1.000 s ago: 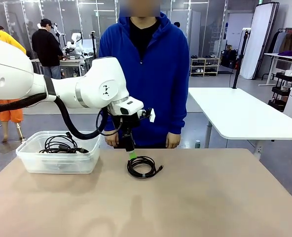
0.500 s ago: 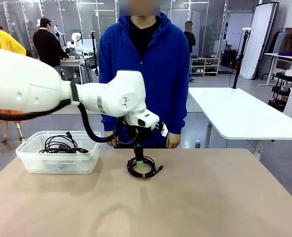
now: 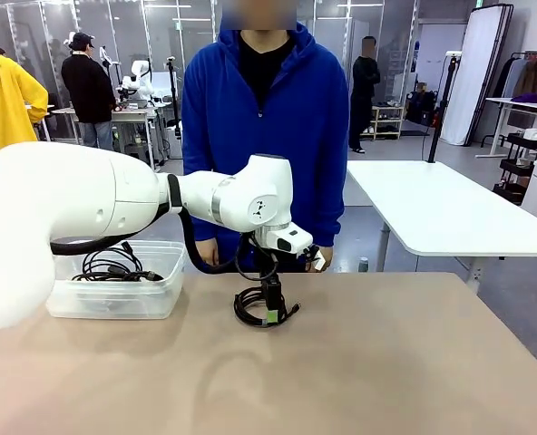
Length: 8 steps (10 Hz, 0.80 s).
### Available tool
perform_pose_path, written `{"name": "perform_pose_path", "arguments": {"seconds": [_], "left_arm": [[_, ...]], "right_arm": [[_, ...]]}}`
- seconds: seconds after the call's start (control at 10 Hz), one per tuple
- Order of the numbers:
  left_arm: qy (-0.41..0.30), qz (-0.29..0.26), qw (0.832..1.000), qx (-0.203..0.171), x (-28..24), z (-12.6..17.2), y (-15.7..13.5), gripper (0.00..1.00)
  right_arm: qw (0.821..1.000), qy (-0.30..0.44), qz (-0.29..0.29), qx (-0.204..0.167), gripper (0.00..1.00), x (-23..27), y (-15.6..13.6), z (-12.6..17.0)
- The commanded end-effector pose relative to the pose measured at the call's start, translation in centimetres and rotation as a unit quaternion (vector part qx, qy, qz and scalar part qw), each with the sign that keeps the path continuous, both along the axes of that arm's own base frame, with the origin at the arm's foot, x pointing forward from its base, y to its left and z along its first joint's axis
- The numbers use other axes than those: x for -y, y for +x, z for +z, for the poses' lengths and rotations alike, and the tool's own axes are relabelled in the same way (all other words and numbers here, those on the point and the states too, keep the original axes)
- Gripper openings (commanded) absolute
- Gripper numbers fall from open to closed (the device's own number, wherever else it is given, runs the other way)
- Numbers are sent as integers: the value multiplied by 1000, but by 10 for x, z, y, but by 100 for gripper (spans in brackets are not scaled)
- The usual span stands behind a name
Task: Organize and store the cables.
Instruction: Place the USB Extension Cable into the Organizing box.
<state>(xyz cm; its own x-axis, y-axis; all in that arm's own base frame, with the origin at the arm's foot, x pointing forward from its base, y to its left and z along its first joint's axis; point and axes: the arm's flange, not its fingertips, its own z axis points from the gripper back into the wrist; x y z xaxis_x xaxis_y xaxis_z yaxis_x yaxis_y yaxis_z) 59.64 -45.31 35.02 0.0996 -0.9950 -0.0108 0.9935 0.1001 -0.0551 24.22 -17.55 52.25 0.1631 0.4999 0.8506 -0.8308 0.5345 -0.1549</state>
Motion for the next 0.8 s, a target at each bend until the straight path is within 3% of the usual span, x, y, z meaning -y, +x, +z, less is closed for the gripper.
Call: {"name": "perform_pose_path", "arguments": {"seconds": [0.0,0.6,0.7], "left_arm": [[3,14,1000,-10,2,1,6,100],[13,14,999,50,-8,-39,7,100],[23,5,999,45,-11,-40,7,58]], "right_arm": [[1000,-1,5,6,100,1,-1,0],[1000,-1,5,6,100,1,-1,0],[1000,-1,5,6,100,1,-1,0]]}}
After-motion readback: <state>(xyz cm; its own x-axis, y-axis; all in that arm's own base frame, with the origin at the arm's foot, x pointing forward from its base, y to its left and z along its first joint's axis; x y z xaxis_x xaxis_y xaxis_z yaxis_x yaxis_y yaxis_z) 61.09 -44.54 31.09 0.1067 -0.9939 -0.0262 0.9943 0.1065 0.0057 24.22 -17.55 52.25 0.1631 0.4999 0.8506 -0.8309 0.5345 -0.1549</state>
